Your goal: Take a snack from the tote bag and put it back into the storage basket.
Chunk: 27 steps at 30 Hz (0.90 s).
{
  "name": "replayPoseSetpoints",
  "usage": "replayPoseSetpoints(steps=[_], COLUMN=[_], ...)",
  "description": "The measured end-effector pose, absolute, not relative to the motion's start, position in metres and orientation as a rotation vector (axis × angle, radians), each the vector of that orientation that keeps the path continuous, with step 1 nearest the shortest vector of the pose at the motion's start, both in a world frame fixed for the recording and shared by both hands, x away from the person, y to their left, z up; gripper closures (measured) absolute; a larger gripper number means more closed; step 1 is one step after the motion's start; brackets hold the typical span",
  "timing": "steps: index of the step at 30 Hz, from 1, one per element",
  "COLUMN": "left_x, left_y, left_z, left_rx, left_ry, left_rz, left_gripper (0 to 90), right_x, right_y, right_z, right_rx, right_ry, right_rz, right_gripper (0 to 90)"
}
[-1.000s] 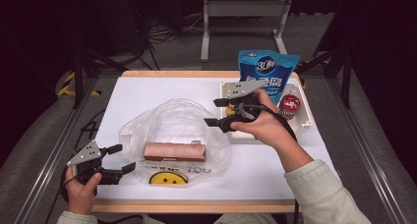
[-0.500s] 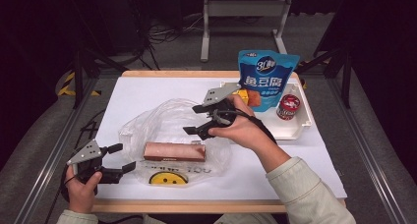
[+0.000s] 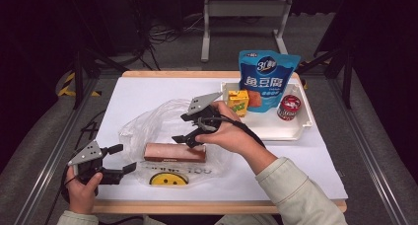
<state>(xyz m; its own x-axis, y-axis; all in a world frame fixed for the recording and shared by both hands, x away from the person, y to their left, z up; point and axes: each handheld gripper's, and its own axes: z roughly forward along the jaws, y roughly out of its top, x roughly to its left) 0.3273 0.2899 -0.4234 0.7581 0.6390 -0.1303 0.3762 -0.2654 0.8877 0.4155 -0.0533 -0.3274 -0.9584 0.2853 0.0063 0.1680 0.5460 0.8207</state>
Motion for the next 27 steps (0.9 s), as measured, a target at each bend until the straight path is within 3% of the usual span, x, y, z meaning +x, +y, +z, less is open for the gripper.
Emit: replayPoseSetpoints(steps=[27], left_x=[0.327], left_y=[0.291], left_z=[-0.423], left_rx=[1.891], left_ry=[0.788], left_rz=[0.327], left_gripper=[12.6], right_x=[0.416], right_y=[-0.02], right_z=[-0.382], right_rx=[0.362], right_ry=[2.808], right_rz=[1.192], right_gripper=[20.4])
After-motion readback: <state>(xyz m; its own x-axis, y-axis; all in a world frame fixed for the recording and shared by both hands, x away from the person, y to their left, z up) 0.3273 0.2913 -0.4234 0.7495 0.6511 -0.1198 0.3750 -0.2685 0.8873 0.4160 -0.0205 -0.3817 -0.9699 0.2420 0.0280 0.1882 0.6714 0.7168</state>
